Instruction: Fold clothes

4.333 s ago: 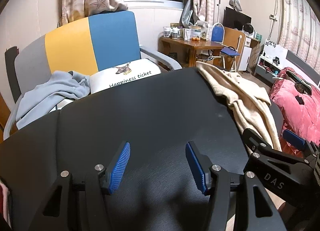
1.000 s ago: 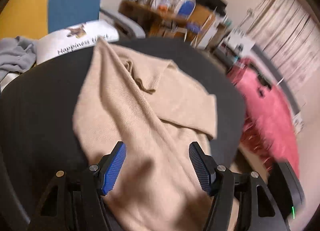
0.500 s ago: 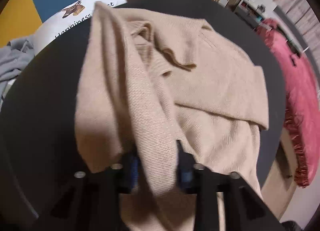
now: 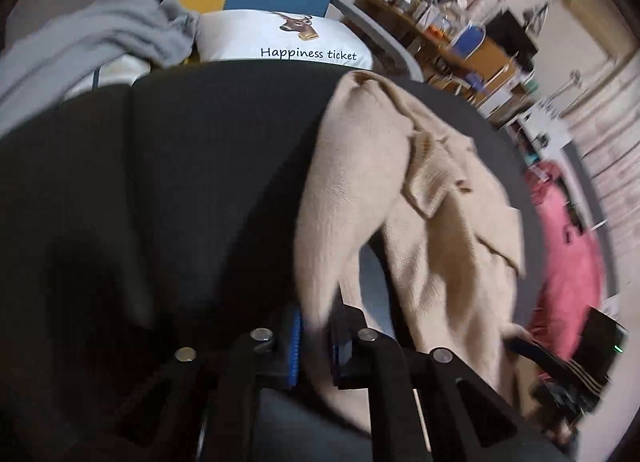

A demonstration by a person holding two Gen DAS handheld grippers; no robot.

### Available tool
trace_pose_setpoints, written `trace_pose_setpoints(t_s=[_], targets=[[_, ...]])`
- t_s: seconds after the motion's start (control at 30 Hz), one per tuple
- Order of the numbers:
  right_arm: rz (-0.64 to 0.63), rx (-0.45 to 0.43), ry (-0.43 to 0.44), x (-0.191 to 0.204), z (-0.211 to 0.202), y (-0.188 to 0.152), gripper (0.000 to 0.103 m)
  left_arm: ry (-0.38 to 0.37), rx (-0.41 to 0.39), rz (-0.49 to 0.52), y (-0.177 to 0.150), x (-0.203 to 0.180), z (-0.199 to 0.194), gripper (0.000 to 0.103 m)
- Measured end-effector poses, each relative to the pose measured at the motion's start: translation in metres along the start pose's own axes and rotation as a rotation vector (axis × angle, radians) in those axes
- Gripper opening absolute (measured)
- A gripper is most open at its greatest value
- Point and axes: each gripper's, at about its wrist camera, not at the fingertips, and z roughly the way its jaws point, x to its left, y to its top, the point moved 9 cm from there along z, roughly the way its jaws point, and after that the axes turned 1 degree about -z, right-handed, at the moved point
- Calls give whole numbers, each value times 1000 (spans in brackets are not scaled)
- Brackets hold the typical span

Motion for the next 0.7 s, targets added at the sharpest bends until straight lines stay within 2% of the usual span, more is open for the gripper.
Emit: trace_pose_setpoints(t_s=[0.07, 0.13, 0.17, 0.2, 0.27, 0.33, 0.4, 0.47, 0.53, 0.57, 0.63, 0.67, 0.7], targets=[[18, -4, 4, 2, 2, -3, 103, -7, -19, -36, -11, 6, -2, 24], [6, -10, -16, 6, -13, -17, 103, 65, -67, -72, -21, 21, -11, 27], [-8, -11, -30, 7, -16, -22, 103, 62, -82, -93, -24, 24, -13, 31], [-25, -9, -44, 8, -16, -23, 103, 35, -89, -120, -27, 27, -14, 39], [-34, -10, -55, 17, -26, -20, 103, -50, -49, -178, -39, 21, -4, 49], [-18, -16, -62, 8, -6, 5, 103, -122, -25, -251, -46, 17, 10, 53], [-1, -19, -75, 1, 4, 17, 103, -148, -30, -296, -43, 15, 24, 63], [12, -18, -88, -4, 11, 23, 103, -166, -56, -312, -37, 5, 28, 67], [15, -10, -98, -9, 18, 24, 103, -128, -48, -311, -33, -5, 39, 69], [11, -8, -102, -10, 21, 23, 103, -74, -47, -274, -32, -12, 44, 70], [1, -4, -109, -13, 27, 24, 103, 70, -49, -147, -31, -27, 53, 66], [-7, -7, -118, -14, 27, 25, 103, 144, -47, -77, -31, -34, 56, 39], [-15, -12, -129, -15, 27, 25, 103, 155, -33, -50, -33, -40, 60, 15]])
